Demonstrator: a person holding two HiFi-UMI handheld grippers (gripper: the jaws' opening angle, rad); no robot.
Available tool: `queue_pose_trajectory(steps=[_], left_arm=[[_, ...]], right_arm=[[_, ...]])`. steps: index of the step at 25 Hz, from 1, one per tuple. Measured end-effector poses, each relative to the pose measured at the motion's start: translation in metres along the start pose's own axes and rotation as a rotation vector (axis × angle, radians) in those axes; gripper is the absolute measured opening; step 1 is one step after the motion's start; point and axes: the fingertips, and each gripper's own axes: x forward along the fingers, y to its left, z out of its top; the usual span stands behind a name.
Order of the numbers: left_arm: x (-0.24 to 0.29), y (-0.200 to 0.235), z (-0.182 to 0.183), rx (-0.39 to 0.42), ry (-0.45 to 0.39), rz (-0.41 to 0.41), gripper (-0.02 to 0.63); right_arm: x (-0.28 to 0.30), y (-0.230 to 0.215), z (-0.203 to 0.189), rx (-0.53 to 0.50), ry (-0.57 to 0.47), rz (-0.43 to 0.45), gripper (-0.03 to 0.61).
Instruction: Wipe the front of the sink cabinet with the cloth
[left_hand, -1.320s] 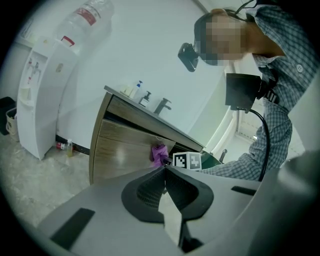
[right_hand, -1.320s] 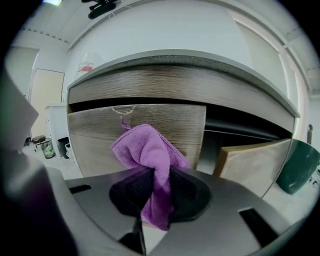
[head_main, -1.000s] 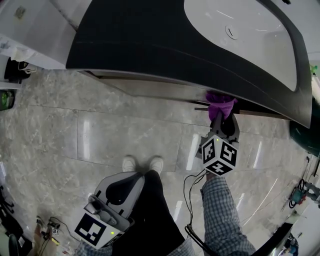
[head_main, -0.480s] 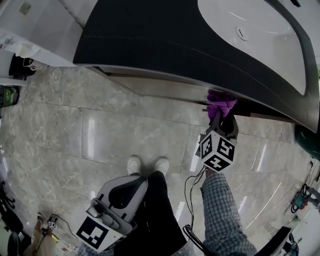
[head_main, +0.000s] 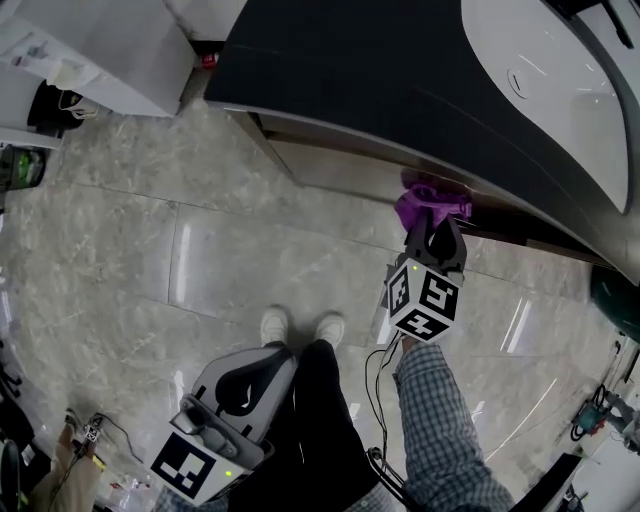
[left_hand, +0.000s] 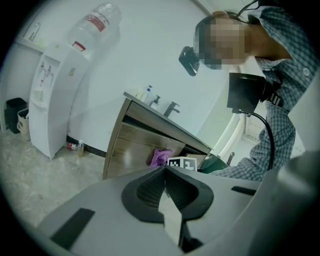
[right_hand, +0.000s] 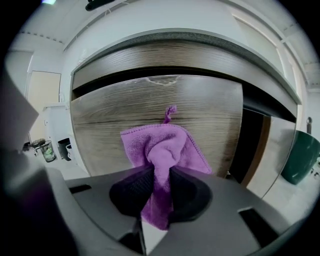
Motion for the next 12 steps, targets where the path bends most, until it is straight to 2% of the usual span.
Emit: queue_pose_trajectory(steps=[3,12], left_arm=[[-0.009,0.010,0.003,0.012,-0.025,0.012,0.012],[-0.042,0.045,-0.005,-0.022,-0.036,0.099,0.012]], right_arm=[[0.003,0.022,-0.001,-0.011,-0.001,0.032,0.078],[0.012,0.094,-0.006,-0.069,-0.003,0.150,0.078]])
